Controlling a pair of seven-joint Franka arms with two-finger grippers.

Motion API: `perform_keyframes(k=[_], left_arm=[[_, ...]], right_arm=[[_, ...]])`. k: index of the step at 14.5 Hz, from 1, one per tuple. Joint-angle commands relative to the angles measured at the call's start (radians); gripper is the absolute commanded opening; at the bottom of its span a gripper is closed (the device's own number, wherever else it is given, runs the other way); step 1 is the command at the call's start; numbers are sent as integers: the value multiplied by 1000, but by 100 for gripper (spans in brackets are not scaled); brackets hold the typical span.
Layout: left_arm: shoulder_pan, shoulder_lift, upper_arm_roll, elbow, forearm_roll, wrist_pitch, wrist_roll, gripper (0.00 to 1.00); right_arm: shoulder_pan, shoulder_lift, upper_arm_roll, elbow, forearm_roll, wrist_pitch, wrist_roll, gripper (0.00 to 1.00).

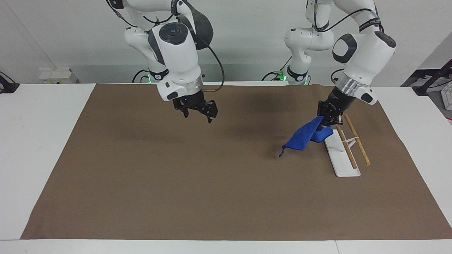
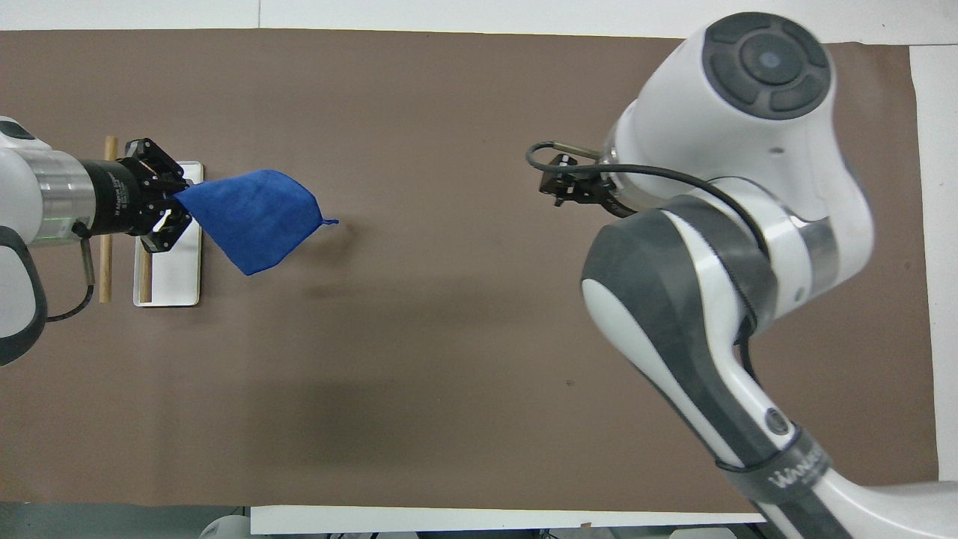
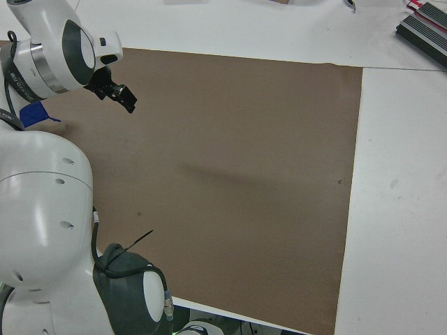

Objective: Right arm passes towel to left arm to hang
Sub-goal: 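Open the right gripper and withdraw while the left gripper pulls the towel, then drape the towel over the wooden rods with the left gripper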

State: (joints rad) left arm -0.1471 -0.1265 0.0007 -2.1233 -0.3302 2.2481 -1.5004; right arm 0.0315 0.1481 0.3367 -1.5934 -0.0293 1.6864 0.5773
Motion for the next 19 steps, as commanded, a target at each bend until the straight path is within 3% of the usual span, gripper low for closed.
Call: perform_keyframes(k=[1, 4, 8, 11, 12, 19], left_arm=[[85, -27, -8, -27, -16, 1, 95, 0], [187, -13, -8, -11, -16, 37, 276, 0], [218, 16, -2, 32, -6, 48, 540, 0], [237, 28, -2, 63, 52, 42, 692, 0], [242, 33, -2, 66, 113, 38, 698, 0], [268, 41, -2, 92, 229, 42, 701, 0]], right_arm=[[25, -65, -176, -10, -12, -92, -276, 100], [56, -108, -350, -8, -12, -112, -446, 100], [65, -145, -499, -3, 0, -128, -629, 100], [58, -140, -499, 0, 2, -128, -645, 100], [56, -142, -496, 1, 3, -131, -643, 100], [41, -163, -496, -14, 5, -136, -643, 100]])
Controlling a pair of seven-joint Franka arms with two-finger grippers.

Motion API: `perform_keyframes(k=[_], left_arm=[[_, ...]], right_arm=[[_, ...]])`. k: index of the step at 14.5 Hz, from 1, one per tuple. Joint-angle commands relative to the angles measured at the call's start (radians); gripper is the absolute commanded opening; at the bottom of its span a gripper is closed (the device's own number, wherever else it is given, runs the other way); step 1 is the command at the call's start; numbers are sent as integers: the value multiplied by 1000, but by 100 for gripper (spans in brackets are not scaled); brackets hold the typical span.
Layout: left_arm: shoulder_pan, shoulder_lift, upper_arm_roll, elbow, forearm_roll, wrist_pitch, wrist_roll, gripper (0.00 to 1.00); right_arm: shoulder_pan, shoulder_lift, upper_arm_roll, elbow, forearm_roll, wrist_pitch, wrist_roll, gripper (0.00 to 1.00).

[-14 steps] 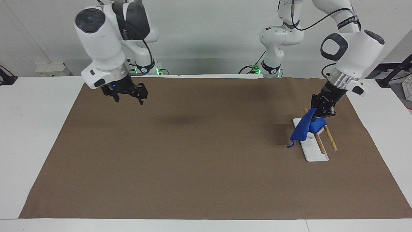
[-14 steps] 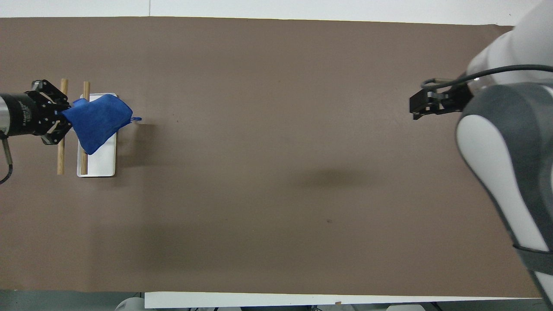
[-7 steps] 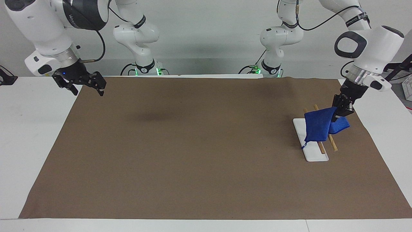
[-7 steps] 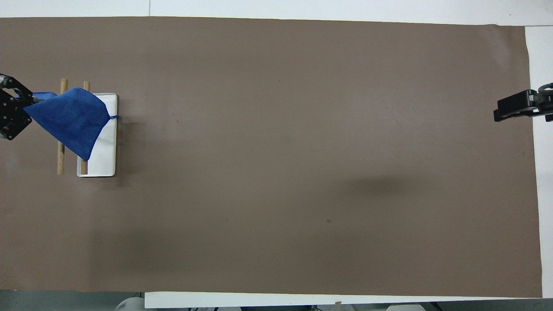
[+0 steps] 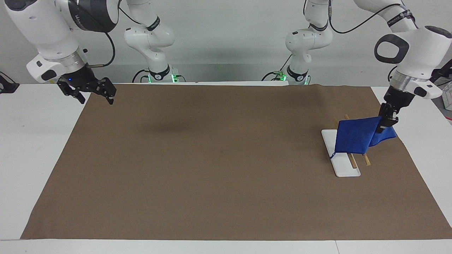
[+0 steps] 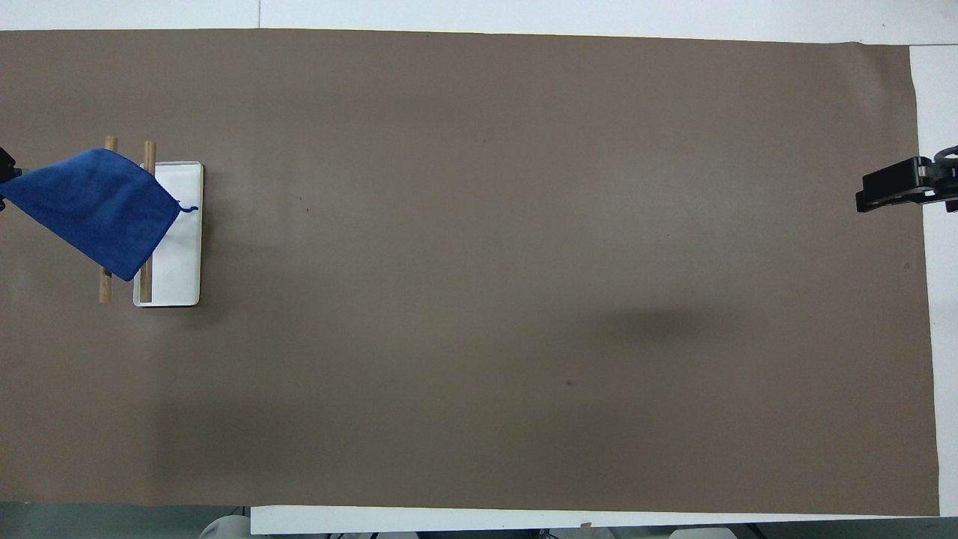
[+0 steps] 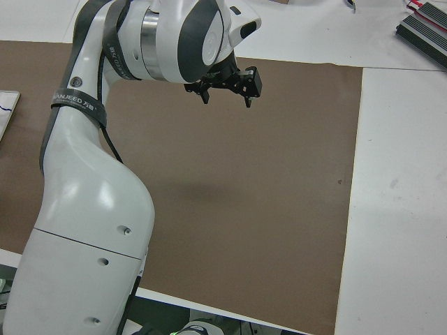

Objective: Right arm passes towel to left arm to hang
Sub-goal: 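Drape the towel over the wooden rods with the left gripper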

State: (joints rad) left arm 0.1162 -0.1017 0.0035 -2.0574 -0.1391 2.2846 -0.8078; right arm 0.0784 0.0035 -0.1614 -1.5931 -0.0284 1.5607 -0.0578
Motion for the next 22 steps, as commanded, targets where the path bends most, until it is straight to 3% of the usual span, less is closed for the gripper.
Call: perform_keyframes(k=[1, 7, 11, 16, 18, 19, 20, 22], left_arm=[[7, 25, -5, 37, 55, 3, 9, 0], [16, 16, -7, 16, 141, 1, -77, 0], [-24, -3, -13, -36, 139, 1, -307, 0], [-4, -3, -10, -102, 139, 7, -295, 5], [10, -1, -8, -99, 139, -4, -255, 29], [16, -1, -7, -98, 139, -8, -235, 54], [23, -1, -7, -96, 139, -8, -225, 95], [23, 2, -5, -81, 141, -31, -221, 100]], right_arm=[[-11, -20, 2, -21, 4, -10, -7, 100], [-38, -20, -7, -22, 4, -17, -8, 100], [-69, -23, -9, -24, 4, -21, -10, 100], [-61, -23, -6, -24, 4, -21, -10, 100], [-60, -23, -6, -24, 4, -21, -8, 100], [-60, -23, -6, -24, 4, -21, -10, 100], [-61, -23, -6, -24, 4, -21, -10, 100], [-60, -23, -6, -24, 4, -21, -10, 100]])
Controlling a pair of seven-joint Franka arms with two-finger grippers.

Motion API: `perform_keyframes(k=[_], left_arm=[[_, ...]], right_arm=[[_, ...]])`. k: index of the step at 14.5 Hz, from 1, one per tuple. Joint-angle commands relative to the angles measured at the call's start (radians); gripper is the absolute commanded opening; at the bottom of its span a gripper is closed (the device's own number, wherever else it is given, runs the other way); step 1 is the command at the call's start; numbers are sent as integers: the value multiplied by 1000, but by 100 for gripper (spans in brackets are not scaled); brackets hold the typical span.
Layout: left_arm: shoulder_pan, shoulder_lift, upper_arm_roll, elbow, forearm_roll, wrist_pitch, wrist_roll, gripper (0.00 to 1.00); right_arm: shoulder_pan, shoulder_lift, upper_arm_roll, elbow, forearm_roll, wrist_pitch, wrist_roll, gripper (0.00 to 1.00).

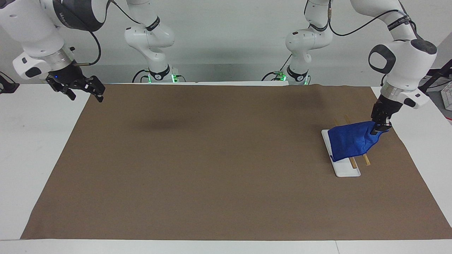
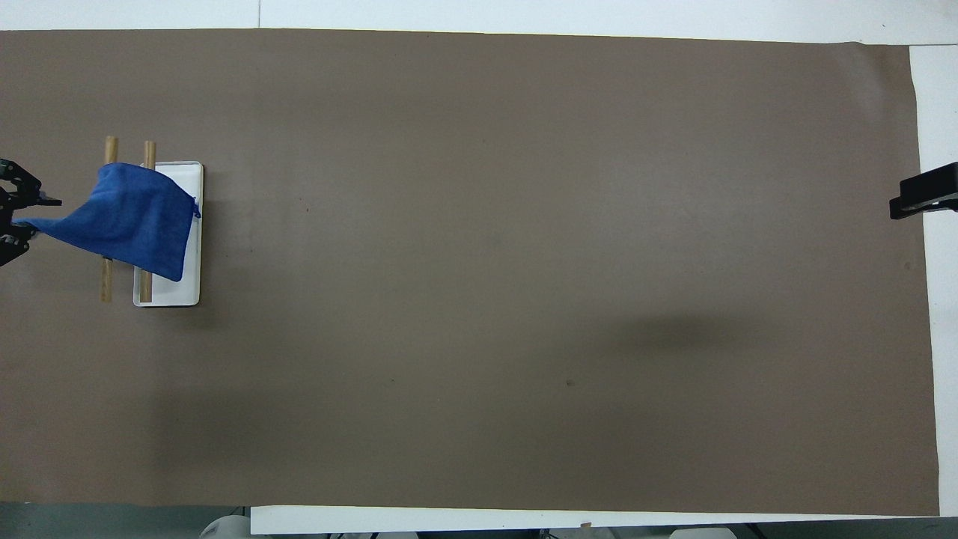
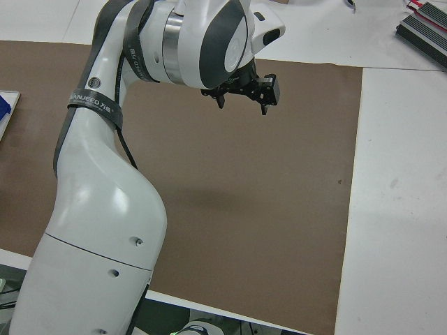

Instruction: Right arm passes towel to left arm to hang

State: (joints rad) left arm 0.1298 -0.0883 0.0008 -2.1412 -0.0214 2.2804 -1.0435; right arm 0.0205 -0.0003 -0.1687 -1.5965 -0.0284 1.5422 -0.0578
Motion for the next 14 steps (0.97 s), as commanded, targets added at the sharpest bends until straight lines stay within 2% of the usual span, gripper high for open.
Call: perform_keyframes(k=[1, 4, 8, 11, 14], left_arm=[[10, -8, -2, 21, 24, -42, 14, 100], [11, -1, -2, 114, 26, -126, 55, 100], [-1, 65, -5, 318, 26, -364, 268, 100], [-27, 62, -13, 375, 26, -474, 468, 100], [-50, 67, -16, 513, 15, -723, 685, 100]], right_arm=[[-2, -20, 1, -20, 4, -2, -10, 100], [-2, -20, 1, -20, 4, -2, -10, 100], [-2, -20, 1, -20, 4, -2, -10, 100], [-2, -20, 1, -20, 4, -2, -10, 100], [-2, -20, 1, -20, 4, -2, -10, 100]])
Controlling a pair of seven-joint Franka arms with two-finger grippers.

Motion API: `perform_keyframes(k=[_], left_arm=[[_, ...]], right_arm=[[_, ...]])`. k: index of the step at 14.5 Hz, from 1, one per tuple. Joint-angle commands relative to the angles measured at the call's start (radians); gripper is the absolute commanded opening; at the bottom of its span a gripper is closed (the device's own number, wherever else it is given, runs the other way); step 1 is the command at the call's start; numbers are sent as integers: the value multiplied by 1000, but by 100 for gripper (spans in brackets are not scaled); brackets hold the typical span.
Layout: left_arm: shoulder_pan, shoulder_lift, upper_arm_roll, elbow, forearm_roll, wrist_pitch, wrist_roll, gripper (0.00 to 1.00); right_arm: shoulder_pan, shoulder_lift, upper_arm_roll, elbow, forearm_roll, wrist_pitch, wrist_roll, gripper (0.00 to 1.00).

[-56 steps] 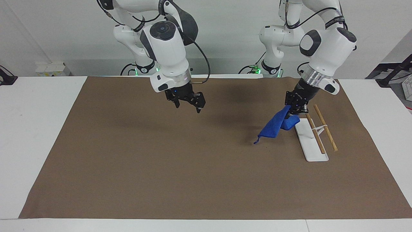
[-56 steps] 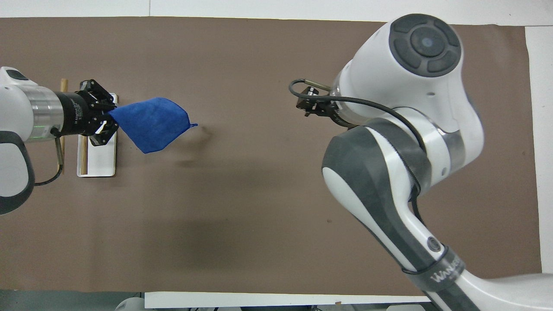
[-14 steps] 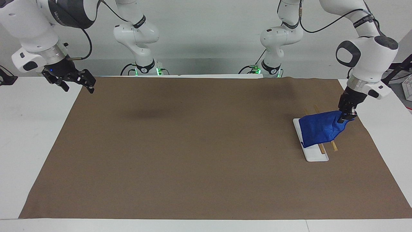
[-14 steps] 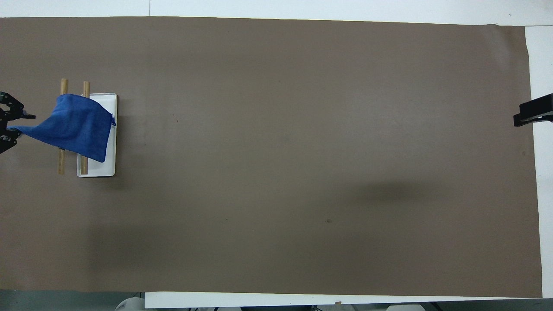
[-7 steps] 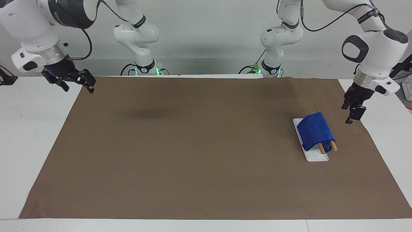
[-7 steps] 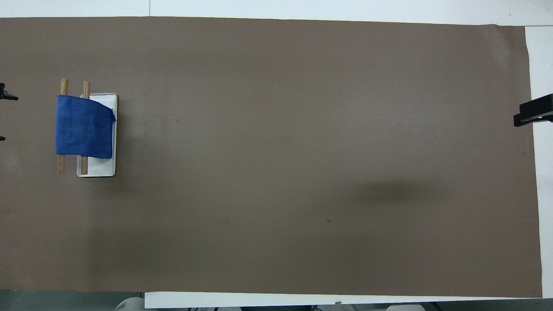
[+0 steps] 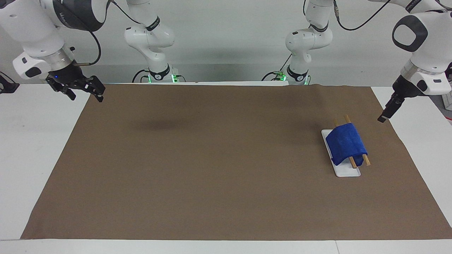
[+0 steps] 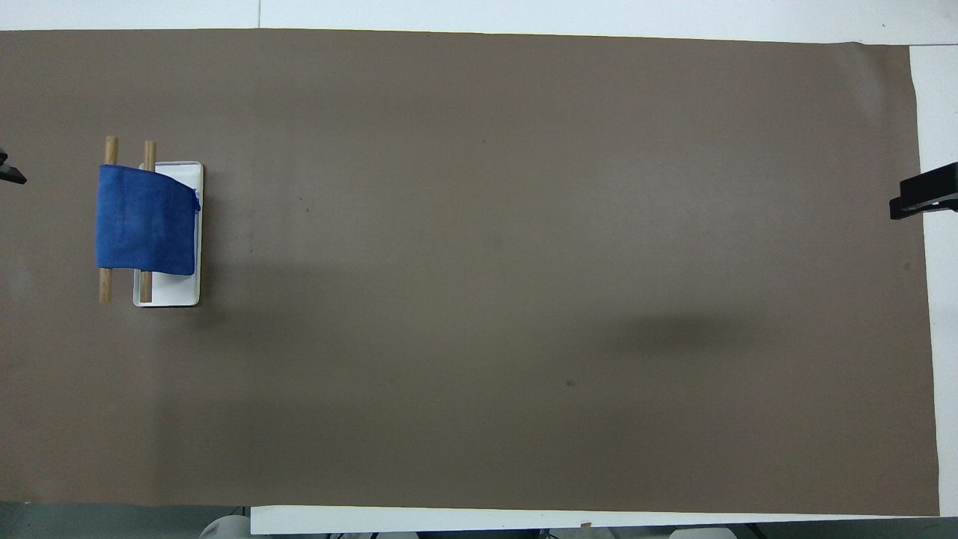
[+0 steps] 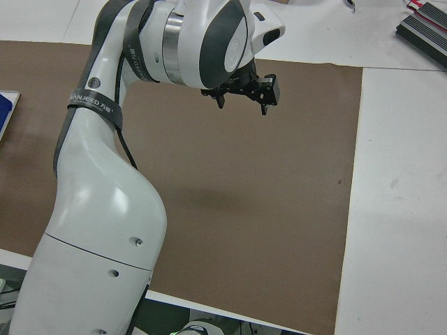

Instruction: Right arm passes towel to left arm to hang

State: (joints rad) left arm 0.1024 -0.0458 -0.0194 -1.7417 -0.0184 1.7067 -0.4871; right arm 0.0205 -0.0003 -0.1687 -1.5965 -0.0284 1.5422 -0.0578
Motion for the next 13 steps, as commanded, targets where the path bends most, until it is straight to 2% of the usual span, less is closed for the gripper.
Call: perform_keyframes(k=[1, 4, 6, 8, 13], left_arm=[[-39, 29, 3, 164, 15, -224, 209, 100], [-88, 55, 6, 247, 21, -364, 326, 100], [-127, 50, 7, 234, 11, -343, 412, 100], [-139, 34, 7, 194, 11, -309, 415, 100], [-139, 32, 6, 194, -1, -305, 424, 100]], right_arm=[[-2, -20, 1, -20, 4, -2, -10, 100], [-2, -20, 1, -20, 4, -2, -10, 100], [-2, -20, 1, -20, 4, -2, -10, 100], [-2, -20, 1, -20, 4, -2, -10, 100], [-2, -20, 1, -20, 4, -2, -10, 100]])
